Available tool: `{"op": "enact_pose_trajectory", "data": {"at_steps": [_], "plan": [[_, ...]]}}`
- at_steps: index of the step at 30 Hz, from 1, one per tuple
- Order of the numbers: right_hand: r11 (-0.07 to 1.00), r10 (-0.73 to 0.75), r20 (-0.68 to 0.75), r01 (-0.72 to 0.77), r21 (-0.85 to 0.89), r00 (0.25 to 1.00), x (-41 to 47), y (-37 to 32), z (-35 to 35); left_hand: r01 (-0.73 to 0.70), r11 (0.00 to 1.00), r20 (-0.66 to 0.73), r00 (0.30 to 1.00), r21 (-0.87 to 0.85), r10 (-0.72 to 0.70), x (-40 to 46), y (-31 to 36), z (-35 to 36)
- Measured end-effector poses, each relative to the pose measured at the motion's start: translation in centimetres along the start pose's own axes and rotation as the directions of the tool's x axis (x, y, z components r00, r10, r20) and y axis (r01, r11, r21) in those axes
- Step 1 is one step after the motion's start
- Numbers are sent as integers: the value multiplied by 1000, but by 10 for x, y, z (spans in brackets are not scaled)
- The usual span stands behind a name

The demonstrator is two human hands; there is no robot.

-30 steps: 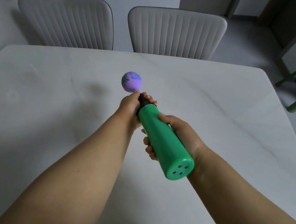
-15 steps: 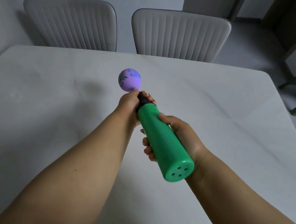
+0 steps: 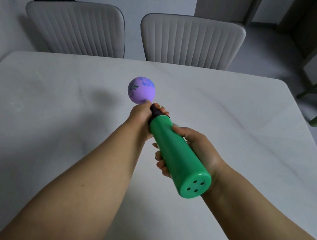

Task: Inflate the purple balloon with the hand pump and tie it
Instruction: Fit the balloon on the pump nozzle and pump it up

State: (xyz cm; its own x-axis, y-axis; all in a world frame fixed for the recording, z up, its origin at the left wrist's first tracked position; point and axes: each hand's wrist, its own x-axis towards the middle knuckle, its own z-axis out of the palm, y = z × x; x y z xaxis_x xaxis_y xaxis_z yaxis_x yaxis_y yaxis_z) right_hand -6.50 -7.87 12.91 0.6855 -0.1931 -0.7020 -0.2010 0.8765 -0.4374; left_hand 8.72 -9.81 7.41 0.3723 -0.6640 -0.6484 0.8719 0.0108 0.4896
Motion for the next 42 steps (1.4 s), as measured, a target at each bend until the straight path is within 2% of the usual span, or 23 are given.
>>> {"op": "enact_pose_trajectory", "data": {"at_steps": [6,12,19,26,33,38,42], "plan": [[999,34,58,-34,13,998,-24,16,-5,8,999,-26,1000,-51,-10,0,7,2],[1000,-26,-25,26,-3,999,-10,1,8,19,999,26,999,27,-19,-8,-1,8],[1000,-5,40,5,-13,999,-34,20,1,-8,999,-3,1000,-36,8,-10,9,9],[1000,-16,-23,16,-12,1000,-18,3,5,6,1000,16,1000,21,-7,-17,-5,8],[997,58,68,-55,-50,996,-38,24,-5,-8,999,-49,999,-48,6,-17,2,-3],[997,29,-13,-30,-72,999,-22,10,3,0,1000,-21,1000,-24,0,-22,-9,-1],[999,8,-22,-9,-46,1000,-21,18,1,-4,1000,-14,1000,-5,4,-22,-8,-3]]}}
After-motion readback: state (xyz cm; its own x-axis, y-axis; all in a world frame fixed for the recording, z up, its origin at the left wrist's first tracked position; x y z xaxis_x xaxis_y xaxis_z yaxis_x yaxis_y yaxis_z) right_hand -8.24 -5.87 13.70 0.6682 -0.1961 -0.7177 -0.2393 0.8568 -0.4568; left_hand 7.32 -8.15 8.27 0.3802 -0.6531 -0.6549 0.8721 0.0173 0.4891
